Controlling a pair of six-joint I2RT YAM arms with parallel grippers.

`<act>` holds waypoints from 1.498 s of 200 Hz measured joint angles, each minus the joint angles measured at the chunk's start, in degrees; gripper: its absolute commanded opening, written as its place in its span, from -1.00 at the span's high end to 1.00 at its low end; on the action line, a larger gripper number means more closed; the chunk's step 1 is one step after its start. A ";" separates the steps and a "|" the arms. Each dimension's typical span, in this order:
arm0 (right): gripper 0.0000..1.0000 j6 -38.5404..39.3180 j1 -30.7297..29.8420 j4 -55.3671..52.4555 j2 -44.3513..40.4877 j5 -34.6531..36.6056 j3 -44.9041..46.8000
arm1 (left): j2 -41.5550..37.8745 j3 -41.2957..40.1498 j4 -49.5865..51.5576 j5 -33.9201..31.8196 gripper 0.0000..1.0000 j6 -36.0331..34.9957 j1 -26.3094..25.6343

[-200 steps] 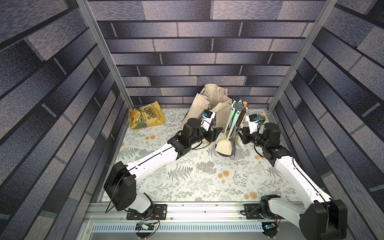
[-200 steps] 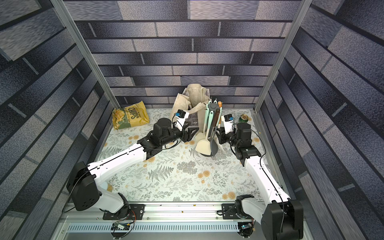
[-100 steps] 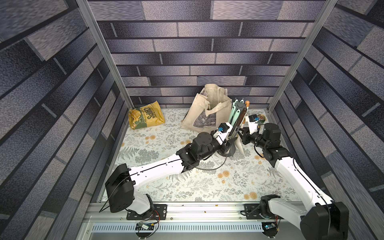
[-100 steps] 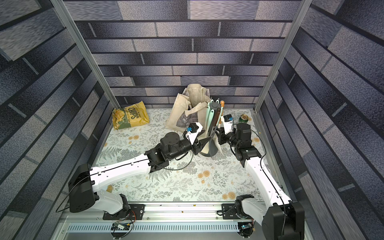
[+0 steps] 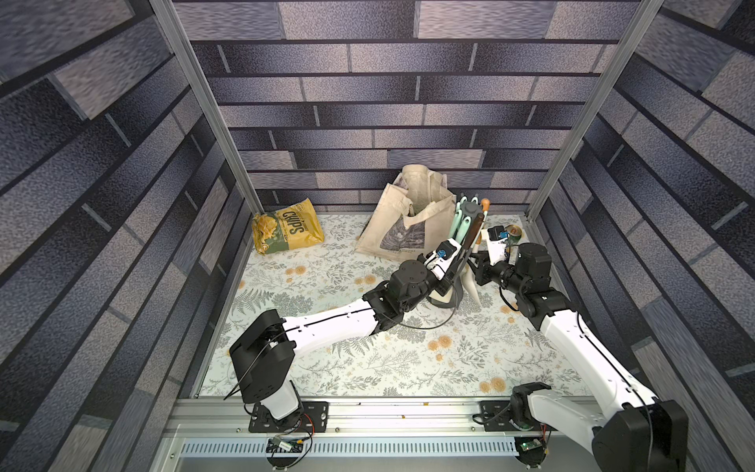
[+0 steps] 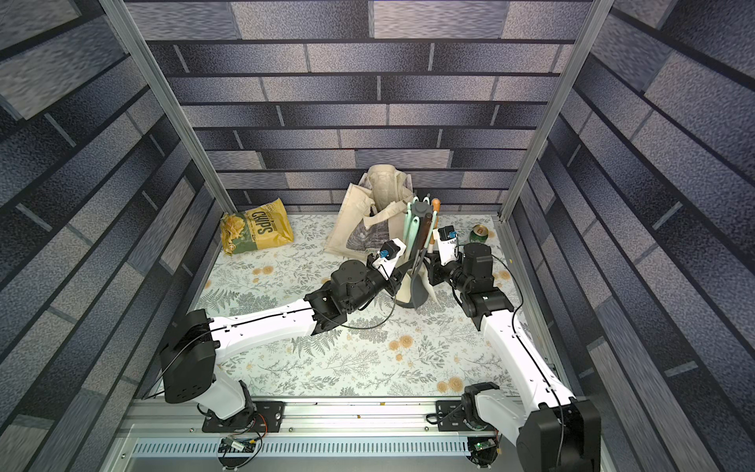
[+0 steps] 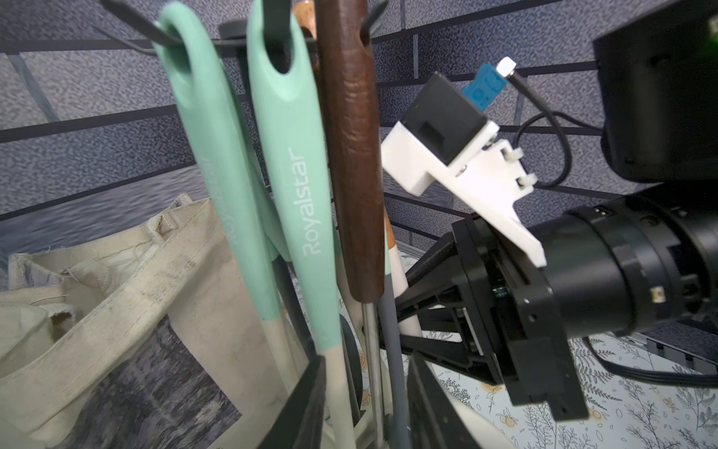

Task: Take the spatula off the kitchen utensil rack
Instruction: Take off the spatula from the rack.

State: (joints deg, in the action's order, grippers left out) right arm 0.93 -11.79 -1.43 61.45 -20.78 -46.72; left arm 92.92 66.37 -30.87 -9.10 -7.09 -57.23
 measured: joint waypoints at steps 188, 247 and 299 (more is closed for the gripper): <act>0.80 0.26 -1.60 -0.02 -0.09 1.49 0.00 | 5.88 2.47 -3.61 -1.51 0.83 1.79 2.95; 0.80 0.63 -2.10 -0.02 -0.09 2.97 0.00 | 5.86 1.57 -4.81 -1.51 1.00 2.16 2.86; 0.81 1.36 -2.86 -0.02 -0.09 4.48 0.00 | 3.91 -0.37 -4.52 -2.49 1.00 3.10 1.68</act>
State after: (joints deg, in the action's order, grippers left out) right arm 2.28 -14.66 -1.45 61.36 -16.29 -46.72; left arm 96.84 66.00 -35.40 -11.60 -3.99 -55.55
